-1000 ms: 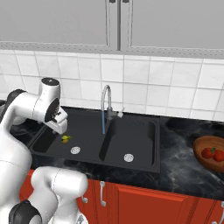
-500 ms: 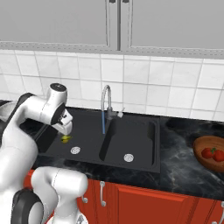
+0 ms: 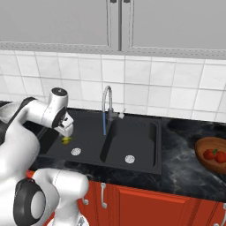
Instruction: Pick the bell peppers from the sink and place them in one bowl. Place the pear in the other bowl. Then turn off the sink faucet.
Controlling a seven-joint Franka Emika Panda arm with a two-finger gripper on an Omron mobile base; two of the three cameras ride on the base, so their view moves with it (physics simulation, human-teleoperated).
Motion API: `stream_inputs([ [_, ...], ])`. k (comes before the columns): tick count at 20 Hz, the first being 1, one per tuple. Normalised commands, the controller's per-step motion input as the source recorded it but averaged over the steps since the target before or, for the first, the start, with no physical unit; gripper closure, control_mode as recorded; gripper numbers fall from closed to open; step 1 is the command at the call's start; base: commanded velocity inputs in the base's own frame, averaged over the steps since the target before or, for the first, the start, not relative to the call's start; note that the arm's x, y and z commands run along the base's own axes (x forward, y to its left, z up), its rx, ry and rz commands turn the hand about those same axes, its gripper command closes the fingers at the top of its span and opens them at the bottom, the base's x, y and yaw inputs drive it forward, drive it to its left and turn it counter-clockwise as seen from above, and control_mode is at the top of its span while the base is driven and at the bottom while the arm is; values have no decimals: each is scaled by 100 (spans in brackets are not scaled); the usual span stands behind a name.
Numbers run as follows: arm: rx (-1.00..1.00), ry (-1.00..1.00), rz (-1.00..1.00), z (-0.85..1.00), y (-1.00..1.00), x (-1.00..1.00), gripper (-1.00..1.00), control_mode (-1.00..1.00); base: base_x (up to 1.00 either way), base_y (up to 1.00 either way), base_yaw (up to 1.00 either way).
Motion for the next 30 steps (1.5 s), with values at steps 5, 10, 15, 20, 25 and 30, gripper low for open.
stream_inputs([
  [5,0,0,-1,-22,27,28,-100,-100,0,0,0],
  [10,0,0,-4,-21,31,25,-100,-100,0,0,0],
  [15,0,0,-6,-22,16,14,-100,-100,0,0,0],
  [20,0,0,-11,-3,-1,1,-100,-100,0,0,0],
  [25,0,0,-9,-2,0,0,-100,-100,0,0,0],
  [30,0,0,-5,-12,-7,3,-100,-100,0,0,0],
])
